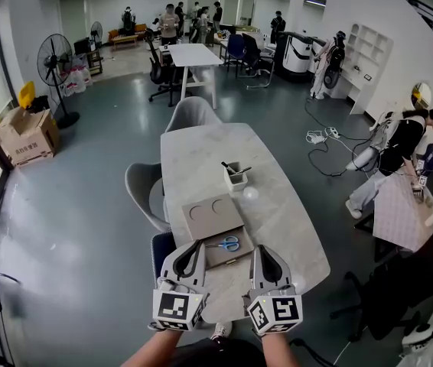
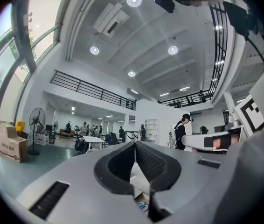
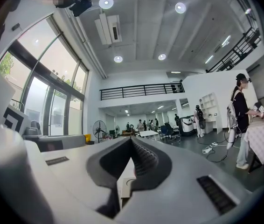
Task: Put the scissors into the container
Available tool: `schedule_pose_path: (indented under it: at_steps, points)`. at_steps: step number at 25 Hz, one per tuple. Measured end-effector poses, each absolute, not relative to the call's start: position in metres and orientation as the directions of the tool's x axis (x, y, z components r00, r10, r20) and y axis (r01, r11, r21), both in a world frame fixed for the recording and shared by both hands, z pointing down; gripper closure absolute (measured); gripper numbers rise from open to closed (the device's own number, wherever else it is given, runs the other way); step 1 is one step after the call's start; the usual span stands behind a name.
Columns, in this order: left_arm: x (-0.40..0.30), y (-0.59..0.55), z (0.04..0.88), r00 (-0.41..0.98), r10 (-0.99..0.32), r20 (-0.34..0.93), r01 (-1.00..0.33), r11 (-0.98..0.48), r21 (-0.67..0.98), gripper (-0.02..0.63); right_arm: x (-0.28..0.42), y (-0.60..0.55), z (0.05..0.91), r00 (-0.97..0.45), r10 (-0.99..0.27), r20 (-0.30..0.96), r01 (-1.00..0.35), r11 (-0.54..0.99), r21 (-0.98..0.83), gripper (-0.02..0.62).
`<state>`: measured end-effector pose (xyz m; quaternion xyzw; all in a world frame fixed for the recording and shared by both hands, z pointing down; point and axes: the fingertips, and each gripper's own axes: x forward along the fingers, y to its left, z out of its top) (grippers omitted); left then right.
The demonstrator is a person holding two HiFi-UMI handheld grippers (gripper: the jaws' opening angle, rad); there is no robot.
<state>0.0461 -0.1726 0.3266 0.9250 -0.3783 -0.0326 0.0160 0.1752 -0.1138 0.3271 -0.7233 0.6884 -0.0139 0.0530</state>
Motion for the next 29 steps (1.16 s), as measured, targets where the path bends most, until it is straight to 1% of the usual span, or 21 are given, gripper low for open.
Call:
schedule_pose_path:
  at_steps: [6,29]
  points:
    - [0.0476,-0.1728,0.3255,0.706,-0.706,-0.055,-0.705,-0.708,0.028,0.586,0.1739,-0.1142,0.3290,0.041,-0.998,-0.046,-0.996,-0.038,-0.078,0.600]
    - [0.0513,-0.1672,0.3232,0.707,-0.705,-0.057,-0.705,-0.709,0.018,0.586,0.1685,-0.1127,0.3240,0.008,-0.999,-0.051,-0.998,-0.005,-0.057,0.600]
